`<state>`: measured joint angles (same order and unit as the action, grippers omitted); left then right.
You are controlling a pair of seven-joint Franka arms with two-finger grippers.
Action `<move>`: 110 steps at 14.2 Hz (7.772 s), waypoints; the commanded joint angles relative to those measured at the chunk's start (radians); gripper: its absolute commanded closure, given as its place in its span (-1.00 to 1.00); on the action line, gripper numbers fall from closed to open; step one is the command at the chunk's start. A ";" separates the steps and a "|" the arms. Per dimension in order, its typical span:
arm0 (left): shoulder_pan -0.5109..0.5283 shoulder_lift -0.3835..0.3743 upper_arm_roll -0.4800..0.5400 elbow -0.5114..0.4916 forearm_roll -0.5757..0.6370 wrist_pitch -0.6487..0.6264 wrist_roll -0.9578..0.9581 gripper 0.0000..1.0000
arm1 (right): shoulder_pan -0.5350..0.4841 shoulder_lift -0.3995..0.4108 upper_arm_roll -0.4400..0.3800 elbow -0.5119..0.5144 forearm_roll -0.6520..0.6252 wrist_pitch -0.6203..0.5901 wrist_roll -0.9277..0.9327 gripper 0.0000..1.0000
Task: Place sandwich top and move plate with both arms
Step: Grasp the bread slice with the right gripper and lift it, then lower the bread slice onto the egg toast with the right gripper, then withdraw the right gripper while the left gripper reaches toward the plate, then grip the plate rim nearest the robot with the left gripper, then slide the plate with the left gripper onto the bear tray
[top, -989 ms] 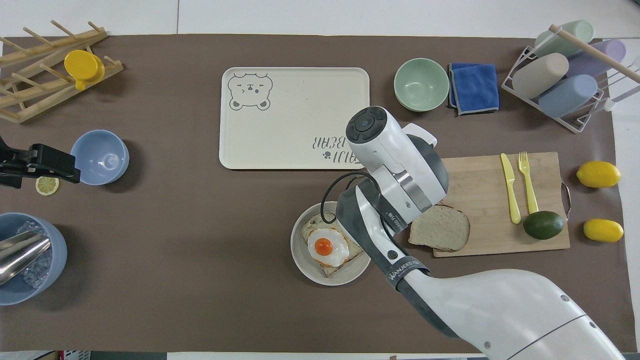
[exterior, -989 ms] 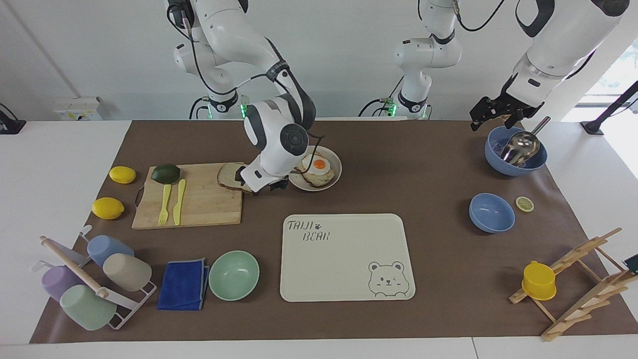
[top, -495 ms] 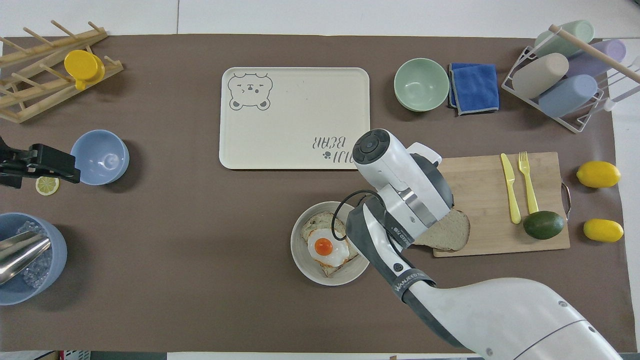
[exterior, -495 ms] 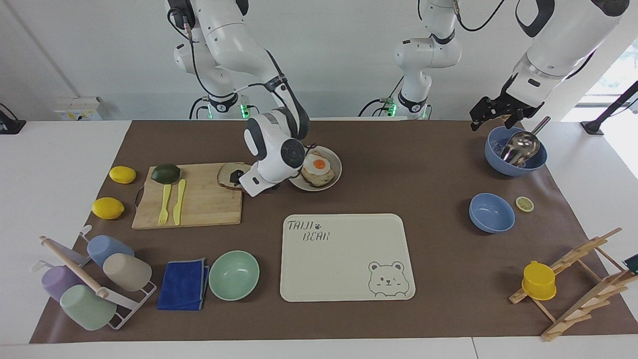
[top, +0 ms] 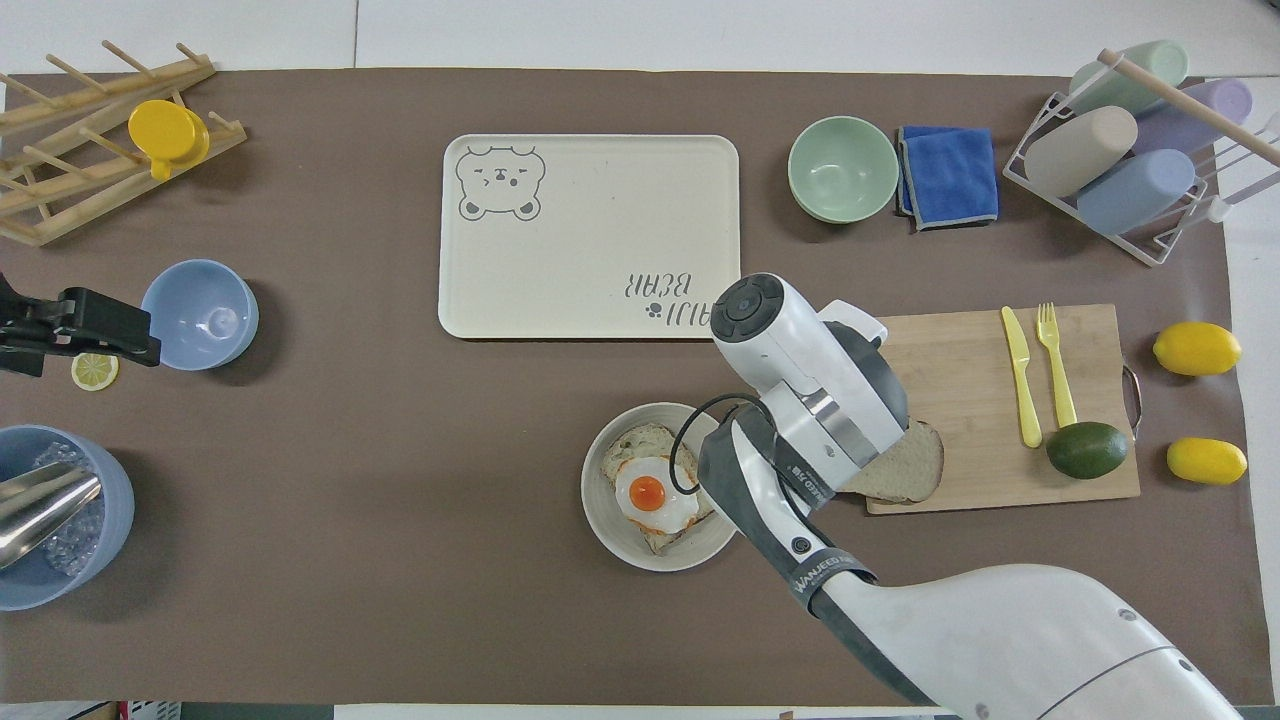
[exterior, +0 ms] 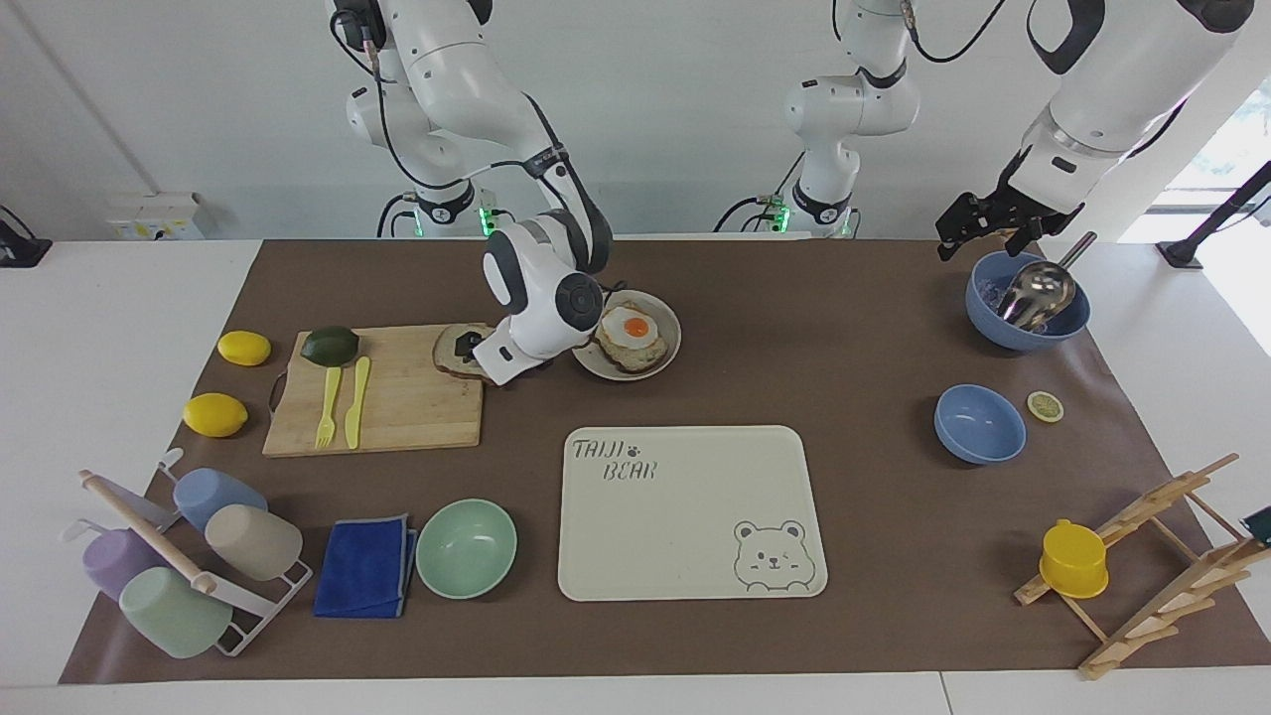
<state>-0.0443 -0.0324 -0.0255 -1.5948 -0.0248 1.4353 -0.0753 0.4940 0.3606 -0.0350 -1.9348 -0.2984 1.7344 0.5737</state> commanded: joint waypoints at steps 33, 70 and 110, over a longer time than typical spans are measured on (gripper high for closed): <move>0.009 -0.029 -0.005 -0.033 0.013 0.011 -0.003 -1.00 | 0.020 -0.033 0.250 0.303 0.034 0.125 0.108 -1.00; -0.669 0.066 -0.022 -0.850 -0.692 1.156 -0.224 0.02 | -0.454 -0.404 -0.092 0.281 0.309 -0.266 -0.669 -1.00; -0.266 0.517 -0.008 -0.146 -0.527 0.872 -0.095 1.00 | -0.454 -0.404 -0.092 0.281 0.309 -0.266 -0.670 -1.00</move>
<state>-0.2894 0.4910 -0.0380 -1.7157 -0.5649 2.2572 -0.1741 0.0464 -0.0303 -0.1285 -1.6372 -0.0203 1.4605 -0.0842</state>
